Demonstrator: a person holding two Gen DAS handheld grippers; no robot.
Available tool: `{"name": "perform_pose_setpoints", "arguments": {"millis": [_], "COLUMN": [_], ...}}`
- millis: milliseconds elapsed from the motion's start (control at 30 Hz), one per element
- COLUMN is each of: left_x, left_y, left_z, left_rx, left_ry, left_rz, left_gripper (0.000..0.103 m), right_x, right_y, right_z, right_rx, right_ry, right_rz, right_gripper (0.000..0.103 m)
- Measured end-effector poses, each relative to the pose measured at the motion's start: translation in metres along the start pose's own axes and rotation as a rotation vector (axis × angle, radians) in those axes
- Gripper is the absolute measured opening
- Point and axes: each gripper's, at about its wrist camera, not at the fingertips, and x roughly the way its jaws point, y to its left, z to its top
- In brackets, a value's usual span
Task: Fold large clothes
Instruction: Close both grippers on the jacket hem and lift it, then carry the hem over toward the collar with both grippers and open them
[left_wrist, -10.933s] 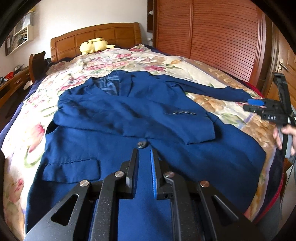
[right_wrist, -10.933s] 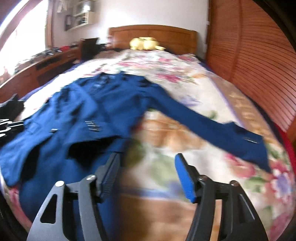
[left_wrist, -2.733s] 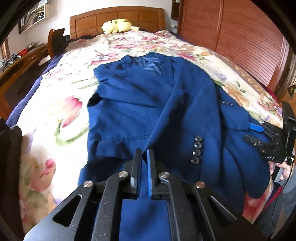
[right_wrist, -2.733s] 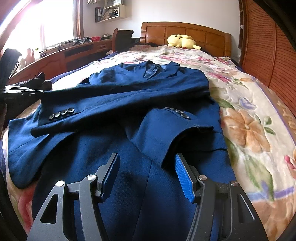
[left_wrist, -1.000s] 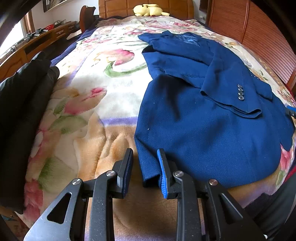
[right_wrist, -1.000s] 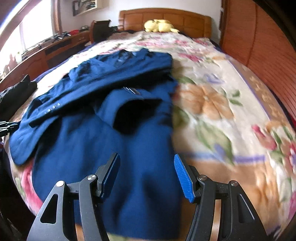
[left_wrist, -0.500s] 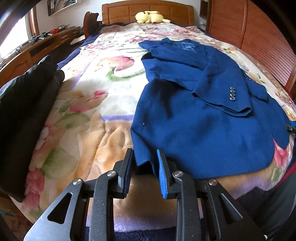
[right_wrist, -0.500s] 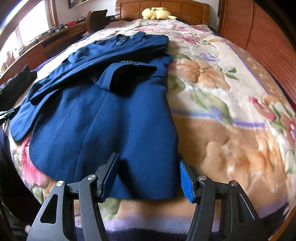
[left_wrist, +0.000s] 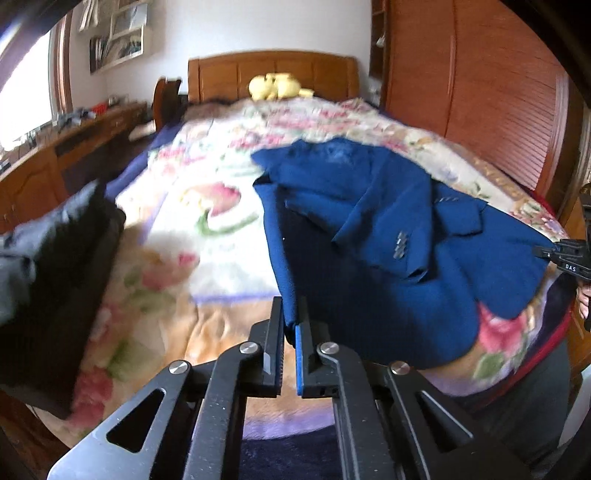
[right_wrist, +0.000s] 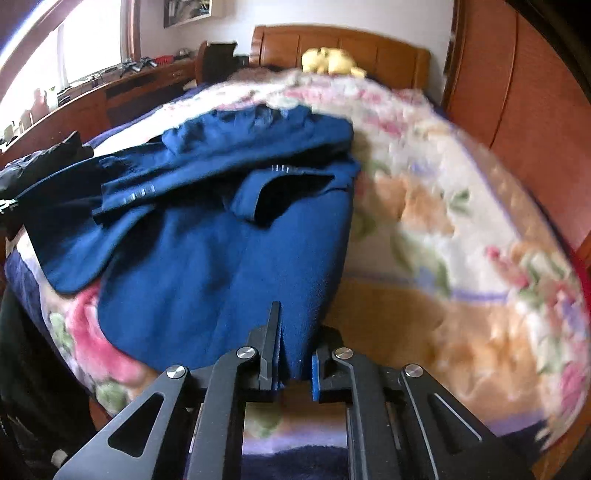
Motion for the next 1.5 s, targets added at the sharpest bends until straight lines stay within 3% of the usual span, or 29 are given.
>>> {"name": "perform_pose_setpoints", "arguments": {"millis": [333,900,1333,1500], "left_x": [-0.038,-0.152,-0.220,-0.220], "left_y": [-0.008,-0.020,-0.027,-0.021], "left_z": [0.028,0.062,0.090,0.092], "left_rx": [0.005,0.076,0.132,0.122], "left_ry": [-0.124,-0.390,-0.565,-0.576], "left_rz": [-0.003,-0.021,-0.048,-0.053], "left_gripper": [0.004,0.004,0.004,0.004], "right_x": [-0.054,-0.168,-0.264,-0.287], "right_y": [0.011,0.031,0.005,-0.012], "right_z": [0.017,-0.003,-0.023,-0.030], "right_rx": [-0.031,-0.093,-0.075,-0.050], "right_ry": [-0.148,-0.365,-0.574,-0.636], "right_rz": [-0.023,-0.049,-0.104,-0.124], "right_gripper": [0.010,0.010,0.010,0.010]}}
